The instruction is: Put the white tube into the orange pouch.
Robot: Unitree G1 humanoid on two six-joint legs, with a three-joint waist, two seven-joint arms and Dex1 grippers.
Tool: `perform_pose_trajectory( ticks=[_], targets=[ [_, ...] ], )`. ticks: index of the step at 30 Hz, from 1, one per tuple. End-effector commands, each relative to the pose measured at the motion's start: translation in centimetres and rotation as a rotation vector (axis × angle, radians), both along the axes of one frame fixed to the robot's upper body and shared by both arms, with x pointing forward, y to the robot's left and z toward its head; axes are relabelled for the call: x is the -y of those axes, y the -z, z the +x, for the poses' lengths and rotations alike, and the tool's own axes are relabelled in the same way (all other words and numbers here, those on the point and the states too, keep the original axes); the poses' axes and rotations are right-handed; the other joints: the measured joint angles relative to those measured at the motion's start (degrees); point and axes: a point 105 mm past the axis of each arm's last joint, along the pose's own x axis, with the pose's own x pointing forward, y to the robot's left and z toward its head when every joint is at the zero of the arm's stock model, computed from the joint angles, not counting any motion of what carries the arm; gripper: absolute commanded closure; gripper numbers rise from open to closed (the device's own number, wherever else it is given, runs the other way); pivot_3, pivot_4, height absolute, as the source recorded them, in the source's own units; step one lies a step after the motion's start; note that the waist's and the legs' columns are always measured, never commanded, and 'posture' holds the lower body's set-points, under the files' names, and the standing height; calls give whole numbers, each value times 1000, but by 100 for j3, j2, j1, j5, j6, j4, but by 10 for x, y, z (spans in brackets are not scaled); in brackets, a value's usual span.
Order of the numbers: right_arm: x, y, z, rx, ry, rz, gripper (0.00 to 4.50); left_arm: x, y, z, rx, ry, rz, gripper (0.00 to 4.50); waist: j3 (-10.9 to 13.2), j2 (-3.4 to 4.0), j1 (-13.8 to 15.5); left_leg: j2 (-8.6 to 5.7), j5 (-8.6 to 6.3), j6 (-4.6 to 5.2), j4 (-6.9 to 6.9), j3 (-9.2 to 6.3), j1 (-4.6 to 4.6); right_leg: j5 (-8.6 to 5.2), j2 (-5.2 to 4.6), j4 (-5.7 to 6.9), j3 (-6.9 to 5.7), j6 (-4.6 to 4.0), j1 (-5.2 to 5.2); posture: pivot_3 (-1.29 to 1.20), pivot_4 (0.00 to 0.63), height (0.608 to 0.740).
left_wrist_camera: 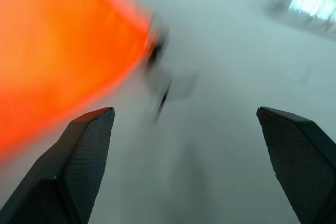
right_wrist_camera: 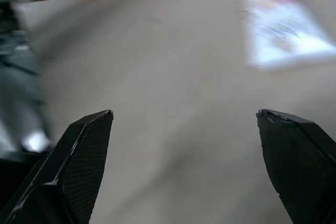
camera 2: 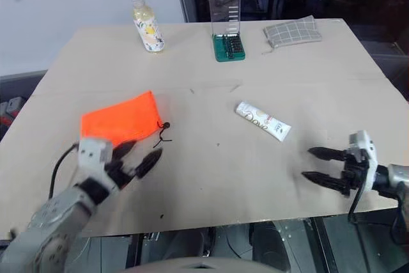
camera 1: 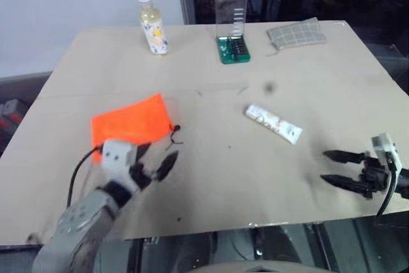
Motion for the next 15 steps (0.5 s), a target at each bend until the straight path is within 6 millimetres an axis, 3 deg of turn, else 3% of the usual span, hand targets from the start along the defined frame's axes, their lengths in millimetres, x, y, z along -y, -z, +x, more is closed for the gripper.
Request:
perform_pose_trajectory(
  ticks=[1, 6, 15],
  targets=[
    [-22, -20, 0, 53, -46, 51, 70, -8, -11, 23, 0, -171, 17, 0, 1, -1, -21, -1, 0, -1, 0, -1, 0, 0, 2, 0, 0, 0, 0, 0, 150, 740],
    [-33, -22, 2, 69, -33, 92, 70, -13, -13, 53, -17, -376, 26, 0, 0, -16, -12, -10, 1, -3, 1, -5, -4, 1, -1, -4, -2, 1, 0, 0, 150, 740],
    [-28, -17, 3, 80, 11, 90, 70, -14, 6, 83, -91, -508, 118, 0, 2, -19, 100, -14, 15, -27, -6, -6, -30, 1, -4, -4, -2, 0, -25, 0, 150, 740]
  ],
)
